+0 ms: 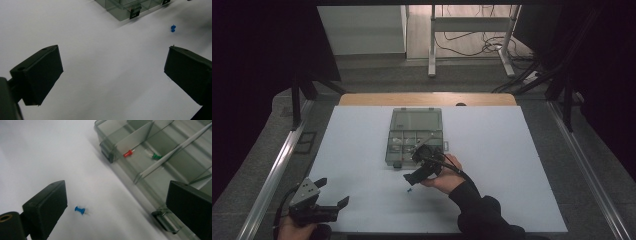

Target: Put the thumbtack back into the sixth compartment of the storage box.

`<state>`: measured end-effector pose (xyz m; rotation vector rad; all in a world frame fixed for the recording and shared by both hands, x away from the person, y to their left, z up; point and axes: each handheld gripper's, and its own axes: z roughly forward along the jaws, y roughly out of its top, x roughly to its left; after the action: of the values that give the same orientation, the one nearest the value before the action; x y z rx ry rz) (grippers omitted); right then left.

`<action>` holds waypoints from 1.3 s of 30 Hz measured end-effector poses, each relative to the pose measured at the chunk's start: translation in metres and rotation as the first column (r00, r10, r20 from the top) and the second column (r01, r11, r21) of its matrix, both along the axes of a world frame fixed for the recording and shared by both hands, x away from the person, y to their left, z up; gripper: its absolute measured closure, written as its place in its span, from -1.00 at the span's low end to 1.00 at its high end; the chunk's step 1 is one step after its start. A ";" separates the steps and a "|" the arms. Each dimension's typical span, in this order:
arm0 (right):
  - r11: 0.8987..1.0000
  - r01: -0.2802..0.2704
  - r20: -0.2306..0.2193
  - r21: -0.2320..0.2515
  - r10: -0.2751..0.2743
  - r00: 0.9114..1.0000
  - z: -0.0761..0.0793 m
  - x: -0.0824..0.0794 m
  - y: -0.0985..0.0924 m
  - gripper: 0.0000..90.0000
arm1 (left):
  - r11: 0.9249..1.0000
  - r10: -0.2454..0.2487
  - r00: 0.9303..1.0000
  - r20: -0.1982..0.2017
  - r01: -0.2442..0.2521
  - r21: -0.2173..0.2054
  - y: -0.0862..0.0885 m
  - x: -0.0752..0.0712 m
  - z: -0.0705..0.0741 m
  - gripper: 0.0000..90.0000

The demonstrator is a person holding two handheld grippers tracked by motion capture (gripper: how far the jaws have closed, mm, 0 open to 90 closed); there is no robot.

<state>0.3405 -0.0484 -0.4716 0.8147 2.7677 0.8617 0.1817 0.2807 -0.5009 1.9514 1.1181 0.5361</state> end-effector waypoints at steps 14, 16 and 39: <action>0.989 -0.132 -0.042 -0.074 0.129 0.991 -0.022 -0.016 0.006 -0.03 | 1.000 -0.002 1.000 0.000 0.002 0.003 0.000 0.000 0.000 -0.95; 0.985 -0.156 -0.047 -0.071 0.153 0.987 -0.024 -0.018 0.008 0.12 | 1.000 -0.002 1.000 0.000 0.002 0.004 -0.001 0.000 0.000 -0.95; 0.960 -0.252 -0.050 -0.122 0.248 0.967 -0.042 -0.026 0.017 0.83 | 1.000 -0.005 1.000 0.001 0.005 0.007 -0.001 0.000 0.000 -0.95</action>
<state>0.3143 -0.0309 -0.5133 0.4687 2.9636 0.7025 0.1815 0.2797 -0.5009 1.9589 1.1119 0.5393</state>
